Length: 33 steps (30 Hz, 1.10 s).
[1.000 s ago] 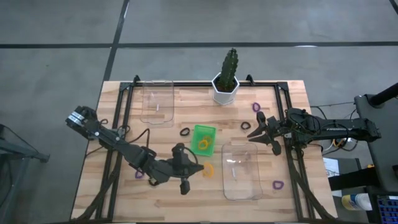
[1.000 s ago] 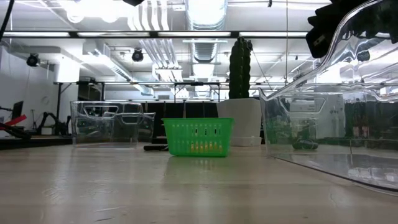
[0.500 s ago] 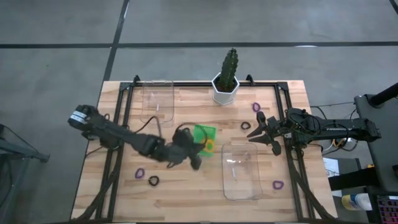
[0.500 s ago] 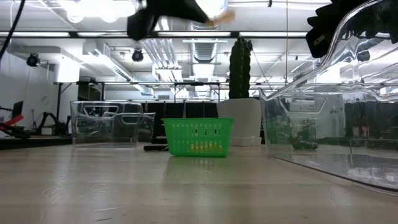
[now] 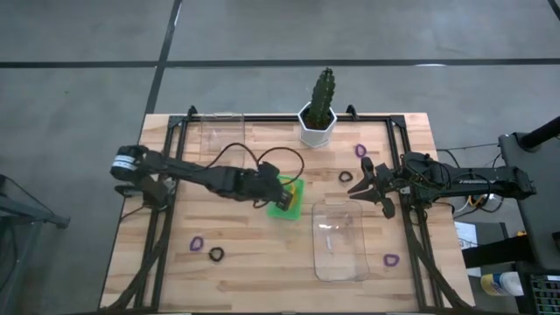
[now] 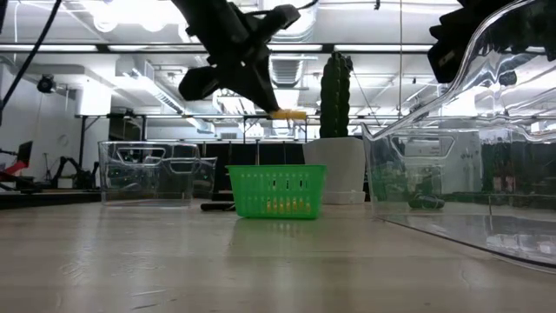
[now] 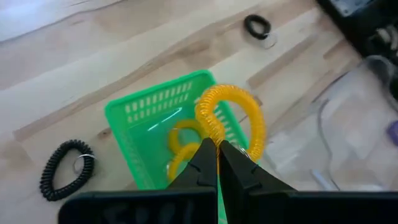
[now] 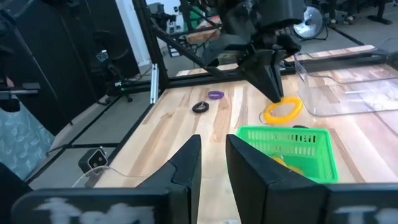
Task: Sort spring keychains
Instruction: Put the yellow spring keychain into the green basket
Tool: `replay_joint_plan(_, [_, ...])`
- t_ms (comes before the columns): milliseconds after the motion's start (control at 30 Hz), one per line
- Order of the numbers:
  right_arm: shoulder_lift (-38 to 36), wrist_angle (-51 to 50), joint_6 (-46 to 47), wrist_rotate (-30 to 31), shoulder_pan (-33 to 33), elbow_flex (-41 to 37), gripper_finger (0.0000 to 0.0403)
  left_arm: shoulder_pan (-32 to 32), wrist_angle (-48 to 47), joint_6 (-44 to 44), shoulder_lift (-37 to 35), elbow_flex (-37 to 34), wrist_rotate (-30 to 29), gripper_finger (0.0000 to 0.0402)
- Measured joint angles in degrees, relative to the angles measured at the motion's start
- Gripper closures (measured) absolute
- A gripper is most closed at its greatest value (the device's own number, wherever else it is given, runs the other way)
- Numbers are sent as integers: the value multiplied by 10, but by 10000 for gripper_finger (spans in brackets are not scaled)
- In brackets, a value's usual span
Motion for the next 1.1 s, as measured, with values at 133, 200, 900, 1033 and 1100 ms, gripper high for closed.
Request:
replay_joint_plan(133, [0, -3, 2, 1, 0, 0, 327, 12, -52, 3, 36, 39, 25, 401])
replay_joint_plan(200, [0, -3, 2, 1, 0, 0, 324, 18, -69, 4, 52, 52, 45, 401])
replay_joint_plan(900, [1, -5, 12, 1, 0, 0, 334, 24, -78, 38, 134, 63, 107, 398])
replay_joint_plan(1033, [1, -5, 13, 1, 0, 0, 328, 24, -75, 36, 135, 63, 108, 393])
replay_joint_plan(1100, [1, -5, 13, 1, 0, 0, 324, 24, -72, 36, 135, 63, 108, 393])
